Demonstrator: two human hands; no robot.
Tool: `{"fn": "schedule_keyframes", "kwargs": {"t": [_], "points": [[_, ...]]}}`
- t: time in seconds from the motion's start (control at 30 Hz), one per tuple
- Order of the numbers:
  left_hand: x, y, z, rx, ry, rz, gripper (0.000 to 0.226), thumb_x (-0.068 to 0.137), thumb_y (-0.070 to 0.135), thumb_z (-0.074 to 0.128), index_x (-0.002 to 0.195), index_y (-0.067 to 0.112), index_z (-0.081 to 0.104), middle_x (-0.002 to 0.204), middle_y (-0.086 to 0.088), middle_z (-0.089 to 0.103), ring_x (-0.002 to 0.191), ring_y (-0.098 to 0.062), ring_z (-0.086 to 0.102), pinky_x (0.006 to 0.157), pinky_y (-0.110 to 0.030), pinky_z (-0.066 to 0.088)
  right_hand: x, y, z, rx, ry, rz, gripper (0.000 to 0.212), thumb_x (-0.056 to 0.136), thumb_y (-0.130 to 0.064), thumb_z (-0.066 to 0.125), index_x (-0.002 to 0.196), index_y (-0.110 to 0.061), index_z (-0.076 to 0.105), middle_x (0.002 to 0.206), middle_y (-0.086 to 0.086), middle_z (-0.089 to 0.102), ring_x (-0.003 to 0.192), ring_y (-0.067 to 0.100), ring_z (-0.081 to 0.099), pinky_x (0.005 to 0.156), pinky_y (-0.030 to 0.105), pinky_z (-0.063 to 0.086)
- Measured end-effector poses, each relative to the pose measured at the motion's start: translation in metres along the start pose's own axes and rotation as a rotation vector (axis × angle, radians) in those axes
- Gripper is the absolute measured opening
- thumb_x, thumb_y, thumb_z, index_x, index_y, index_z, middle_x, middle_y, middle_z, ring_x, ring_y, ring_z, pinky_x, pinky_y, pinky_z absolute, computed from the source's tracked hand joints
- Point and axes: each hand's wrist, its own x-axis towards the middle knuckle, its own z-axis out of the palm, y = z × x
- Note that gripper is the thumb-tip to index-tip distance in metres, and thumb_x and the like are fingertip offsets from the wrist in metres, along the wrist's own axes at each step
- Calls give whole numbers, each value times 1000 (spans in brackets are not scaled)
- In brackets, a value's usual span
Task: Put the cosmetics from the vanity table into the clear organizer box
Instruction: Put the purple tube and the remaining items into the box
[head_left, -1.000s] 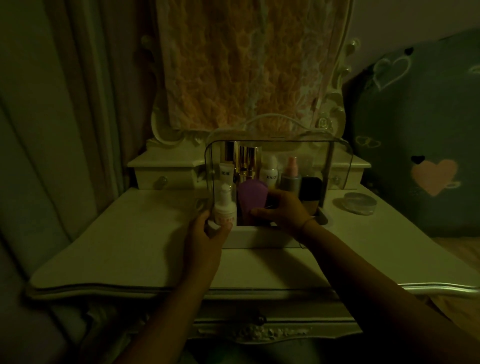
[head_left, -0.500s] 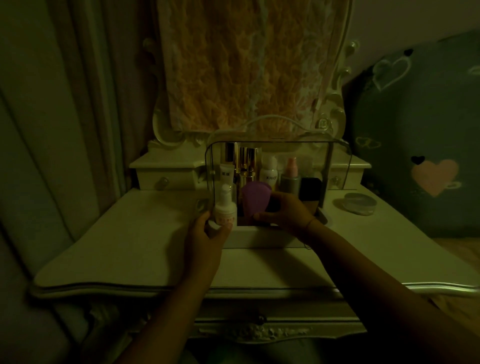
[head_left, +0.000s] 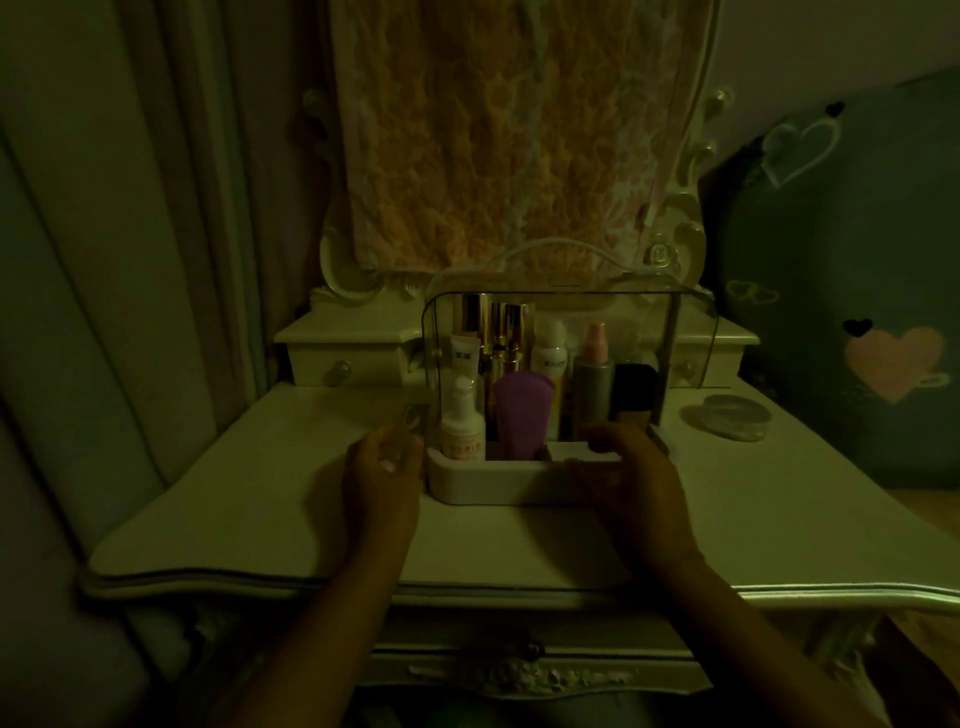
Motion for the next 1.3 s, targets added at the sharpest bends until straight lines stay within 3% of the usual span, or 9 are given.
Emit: {"fn": "schedule_keyframes", "kwargs": {"t": [0.1, 0.2, 0.47, 0.63, 0.8, 0.93, 1.0, 1.1, 1.3], "points": [[30, 0, -11, 152, 10, -62, 40, 85, 24, 61, 121, 7, 54, 123, -15, 58, 106, -29, 56, 86, -37, 46, -10, 3, -2, -112, -65, -62, 31, 69, 0, 74, 98, -10, 67, 105, 9, 64, 97, 26, 60, 83, 41, 50], [54, -4, -10, 331, -112, -122, 41, 85, 28, 60, 120, 8, 57, 122, -15, 60, 108, -32, 57, 93, -43, 47, -13, 3, 2, -204, -90, -111, 29, 63, -2, 79, 89, -10, 71, 101, 13, 66, 95, 33, 61, 81, 50, 50], [80, -8, 9, 546, -222, -178, 41, 76, 44, 68, 104, 14, 68, 108, -12, 67, 100, -31, 61, 82, -37, 50, -17, 5, 3, -220, -103, -129, 33, 60, -1, 80, 90, -11, 70, 103, 11, 66, 95, 34, 61, 80, 50, 49], [91, -13, 7, 539, -255, -212, 37, 75, 39, 70, 96, 9, 70, 100, -14, 69, 92, -31, 64, 83, -40, 53, -17, 4, 2, -224, -106, -121, 35, 59, -1, 80, 91, -11, 70, 105, 11, 65, 97, 33, 60, 80, 50, 49], [99, -11, -10, 615, -275, -235, 51, 63, 54, 73, 79, 6, 68, 81, -12, 69, 78, -27, 66, 67, -32, 50, -18, 6, 3, -216, -100, -118, 35, 59, -3, 81, 91, -13, 70, 105, 10, 65, 97, 32, 60, 80, 50, 50], [94, -8, -28, 514, -282, -294, 54, 54, 64, 74, 70, 14, 63, 69, -3, 61, 66, -19, 59, 54, -25, 43, -18, 6, 3, -201, -90, -138, 33, 59, -2, 81, 88, -13, 70, 102, 10, 65, 94, 33, 60, 76, 49, 50], [91, -13, -38, 476, -259, -262, 41, 65, 50, 75, 65, 11, 64, 61, -3, 57, 57, -17, 55, 50, -23, 40, -18, 5, 3, -205, -80, -143, 32, 59, -2, 81, 87, -13, 70, 101, 11, 65, 93, 33, 60, 75, 48, 50], [77, -20, -51, 267, -181, -161, 18, 76, 27, 71, 84, 11, 71, 66, -2, 61, 61, -17, 57, 54, -23, 43, -17, 3, 3, -214, -63, -169, 33, 57, -2, 82, 86, -11, 70, 98, 13, 66, 89, 34, 61, 74, 43, 50], [29, -7, -61, -125, -180, -128, 5, 81, 22, 67, 86, 22, 65, 75, 0, 65, 69, -13, 59, 63, -26, 47, -15, 1, 1, -183, -33, -169, 27, 61, -4, 81, 85, -9, 70, 96, 14, 66, 86, 34, 62, 74, 40, 48]]}}
